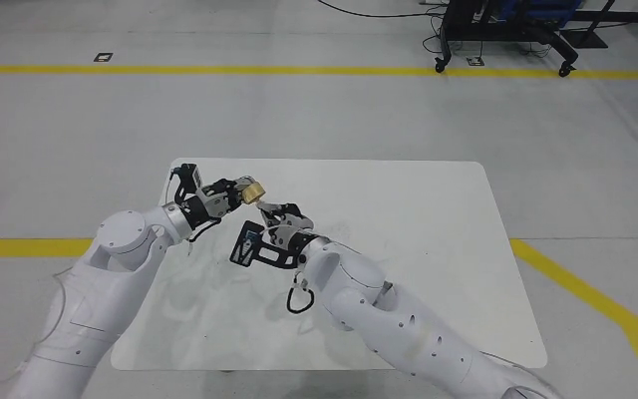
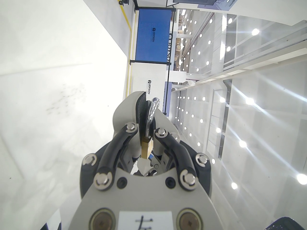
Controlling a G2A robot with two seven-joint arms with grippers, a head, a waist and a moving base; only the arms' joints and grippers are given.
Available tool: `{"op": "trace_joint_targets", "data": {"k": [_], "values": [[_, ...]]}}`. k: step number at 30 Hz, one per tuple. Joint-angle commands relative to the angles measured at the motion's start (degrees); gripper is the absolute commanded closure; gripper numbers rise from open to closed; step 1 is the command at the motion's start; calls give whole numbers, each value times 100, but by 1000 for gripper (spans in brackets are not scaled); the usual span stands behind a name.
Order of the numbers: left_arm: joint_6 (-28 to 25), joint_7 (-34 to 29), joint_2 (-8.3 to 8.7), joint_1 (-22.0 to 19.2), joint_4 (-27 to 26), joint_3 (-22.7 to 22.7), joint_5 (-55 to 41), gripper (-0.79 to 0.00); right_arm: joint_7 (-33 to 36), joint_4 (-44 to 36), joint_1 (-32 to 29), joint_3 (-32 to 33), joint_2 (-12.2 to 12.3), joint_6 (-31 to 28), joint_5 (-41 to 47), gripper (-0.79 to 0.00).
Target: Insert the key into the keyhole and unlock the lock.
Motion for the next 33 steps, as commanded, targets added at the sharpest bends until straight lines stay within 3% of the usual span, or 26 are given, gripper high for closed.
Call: {"op": "trace_joint_targets", "data": {"k": [1,4,9,12,14,24,33], "values": [[8,-13,-11,-3,10,-10,15,0,37,37,28,-18,-33,-3,-3,-179],[24,-38,-24,-7,26,-28,42,0,111,78,73,-44,-82,8,-52,-219],[49,-80,-46,-5,42,-56,70,0,189,143,132,-95,-161,11,-143,-163],[60,-102,-59,0,52,-66,101,0,210,194,160,-110,-207,21,-173,-99],[76,-105,-69,5,55,-74,113,0,215,224,172,-114,-234,12,-185,0],[102,-161,-108,61,8,-106,209,0,-36,221,79,144,-308,-68,222,0],[113,-178,-139,111,-30,-177,234,0,-545,78,-147,569,-279,-527,995,-12]]}}
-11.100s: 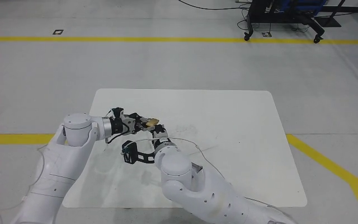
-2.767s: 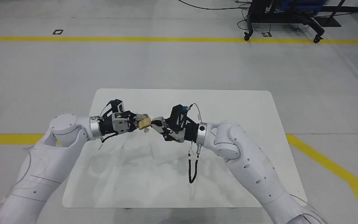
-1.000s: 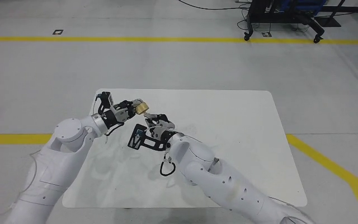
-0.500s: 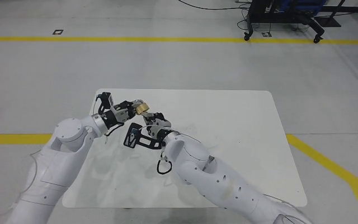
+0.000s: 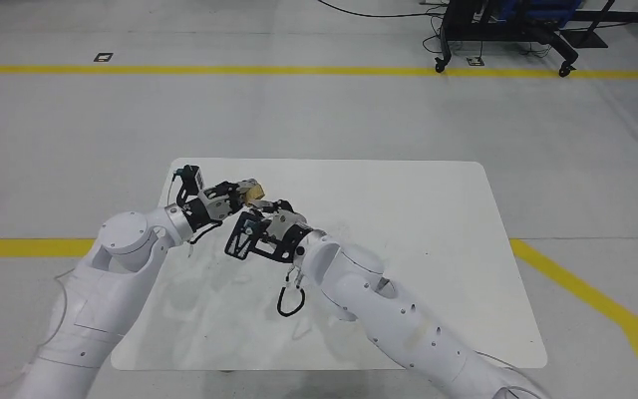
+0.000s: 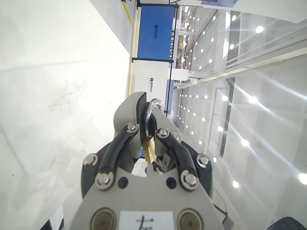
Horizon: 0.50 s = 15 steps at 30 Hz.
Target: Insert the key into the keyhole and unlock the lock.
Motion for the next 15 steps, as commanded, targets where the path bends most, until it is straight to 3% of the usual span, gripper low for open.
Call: {"op": "trace_joint_targets", "data": {"k": [1,5,15], "values": [[28,-10,-7,15,-13,-12,-11,0,-71,-12,-37,96,13,-99,104,-55],[120,-57,-22,27,-18,-55,-106,0,-152,-64,-102,204,30,-283,224,-151],[346,-117,-59,23,3,-138,-279,0,-619,-555,-485,691,141,-830,790,-151]]}}
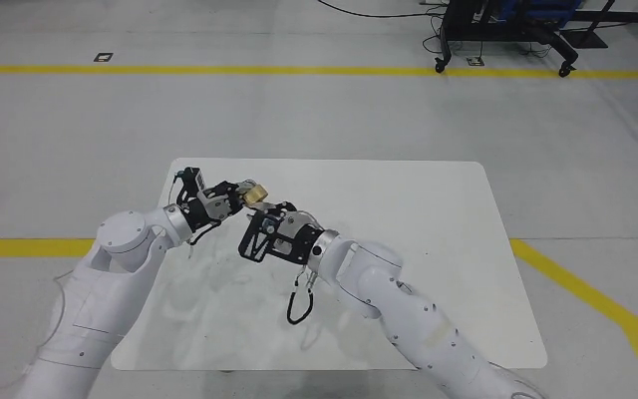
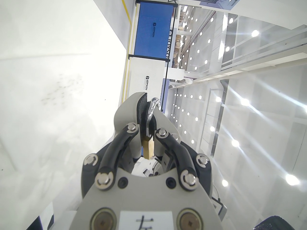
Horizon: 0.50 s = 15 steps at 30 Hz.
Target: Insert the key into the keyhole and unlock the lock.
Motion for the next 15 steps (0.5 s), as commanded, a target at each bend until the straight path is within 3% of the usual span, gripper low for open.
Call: {"op": "trace_joint_targets", "data": {"k": [1,2,4,12,15], "values": [[57,-15,-8,-6,12,-15,-48,0,-133,-135,-116,144,36,-155,162,-139],[81,-15,-12,-7,18,-21,-62,0,-205,-185,-175,217,54,-257,268,-117],[130,-20,-19,-14,18,-28,-67,0,-328,-252,-273,365,92,-482,479,0],[363,-269,-55,-26,74,-63,-408,0,-408,-25,-289,662,172,-1437,1528,0],[745,-763,-74,-46,124,-84,-987,0,-526,216,-158,693,172,-1847,2223,0]]}}
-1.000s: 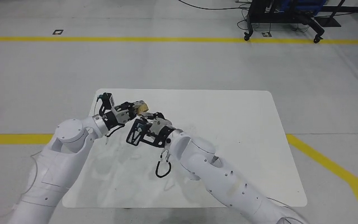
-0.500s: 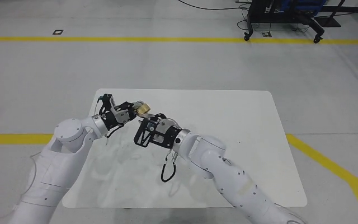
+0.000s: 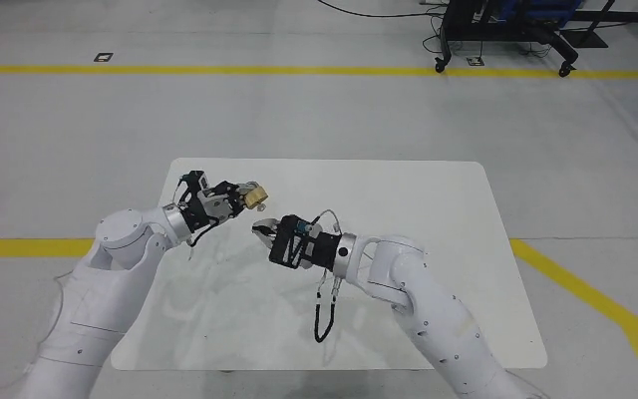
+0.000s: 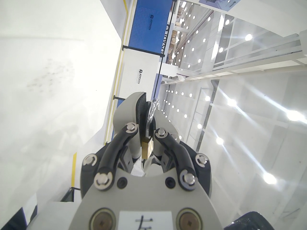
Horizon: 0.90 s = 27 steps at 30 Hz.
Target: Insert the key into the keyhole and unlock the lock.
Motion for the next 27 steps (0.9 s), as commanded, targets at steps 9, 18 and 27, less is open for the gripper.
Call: {"op": "trace_joint_targets", "data": {"k": [9,18,27], "values": [[522,-859,-6,-132,185,-58,-533,0,-275,559,372,143,47,-1027,1510,0],[436,-981,-12,-121,151,-61,-432,0,-147,1074,784,-50,10,-731,1883,0],[284,-1202,0,-62,109,-117,-325,0,-266,1514,1028,-116,-16,-562,2220,0]]}}
